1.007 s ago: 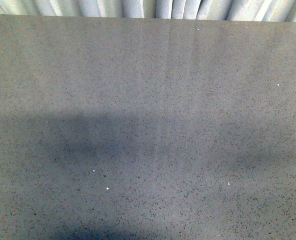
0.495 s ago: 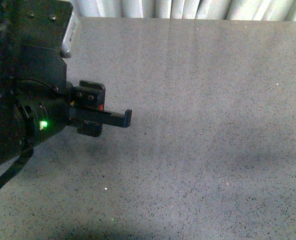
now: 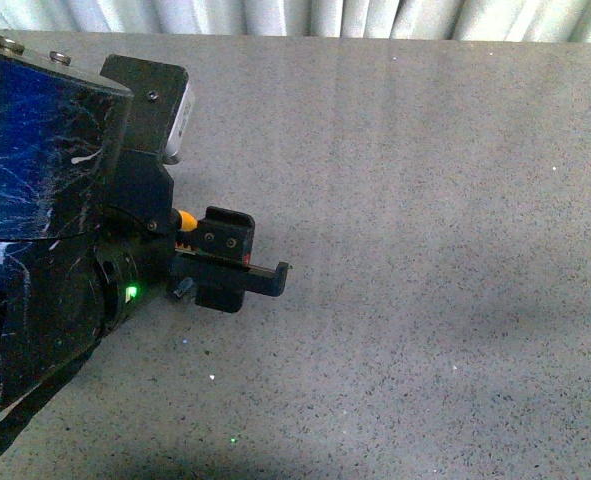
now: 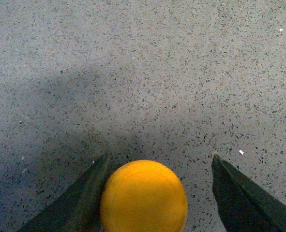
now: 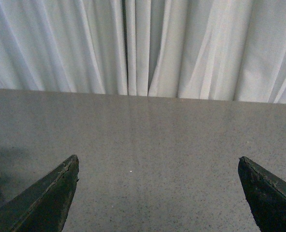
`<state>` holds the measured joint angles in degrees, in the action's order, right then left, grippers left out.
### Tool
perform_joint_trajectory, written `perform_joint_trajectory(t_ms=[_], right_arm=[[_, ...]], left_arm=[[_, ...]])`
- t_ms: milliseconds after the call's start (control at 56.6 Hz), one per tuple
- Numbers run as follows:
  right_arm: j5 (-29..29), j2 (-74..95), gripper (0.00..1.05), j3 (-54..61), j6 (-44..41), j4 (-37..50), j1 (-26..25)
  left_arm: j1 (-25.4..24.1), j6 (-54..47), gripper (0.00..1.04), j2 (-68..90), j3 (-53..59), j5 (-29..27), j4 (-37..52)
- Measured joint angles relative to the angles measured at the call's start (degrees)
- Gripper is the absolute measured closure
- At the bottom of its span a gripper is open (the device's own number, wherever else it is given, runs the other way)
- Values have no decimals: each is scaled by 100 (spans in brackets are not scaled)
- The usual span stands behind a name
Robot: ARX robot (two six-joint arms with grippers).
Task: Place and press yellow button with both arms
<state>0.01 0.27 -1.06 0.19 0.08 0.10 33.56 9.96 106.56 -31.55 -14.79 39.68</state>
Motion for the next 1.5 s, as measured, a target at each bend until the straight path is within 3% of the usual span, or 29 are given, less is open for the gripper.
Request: perform_joint_trajectory(t_ms=[230, 459, 725, 831, 901, 937, 1025, 1184, 1308, 1502], right_arm=[[0, 0, 9, 2, 0, 0, 0], [0, 0, 9, 0, 0, 0, 0], [0, 0, 9, 0, 0, 0, 0], [2, 15, 9, -7, 13, -17, -2], [-136, 1158, 9, -745, 310, -1655, 61], [-109, 2050, 9, -1126, 269, -1952, 122], [48, 3630, 9, -1685, -201, -1054, 264], [39, 5471, 9, -2387, -861, 404, 675], [-330, 6992, 9, -3099, -1283, 1292, 1244], [-809, 8684, 9, -4107, -1902, 1528, 2120]], left_arm=[[-160, 2, 7, -638, 44, 306, -267], [-710, 2, 9, -1722, 98, 940, -732], [-2323, 59, 9, -3274, 173, 2328, -1460], [-3265, -599, 33, -4024, 844, 1416, 175], [-3373, -778, 49, -4472, 1174, 1419, 339], [-3353, -841, 58, -4645, 1388, 1484, 345], [-3357, -892, 78, -4892, 1777, 1464, 343], [-3351, -914, 103, -5372, 2120, 1488, 260], [-3353, -931, 103, -5751, 2361, 1478, 105], [-3353, -933, 103, -6319, 2612, 1478, -205]])
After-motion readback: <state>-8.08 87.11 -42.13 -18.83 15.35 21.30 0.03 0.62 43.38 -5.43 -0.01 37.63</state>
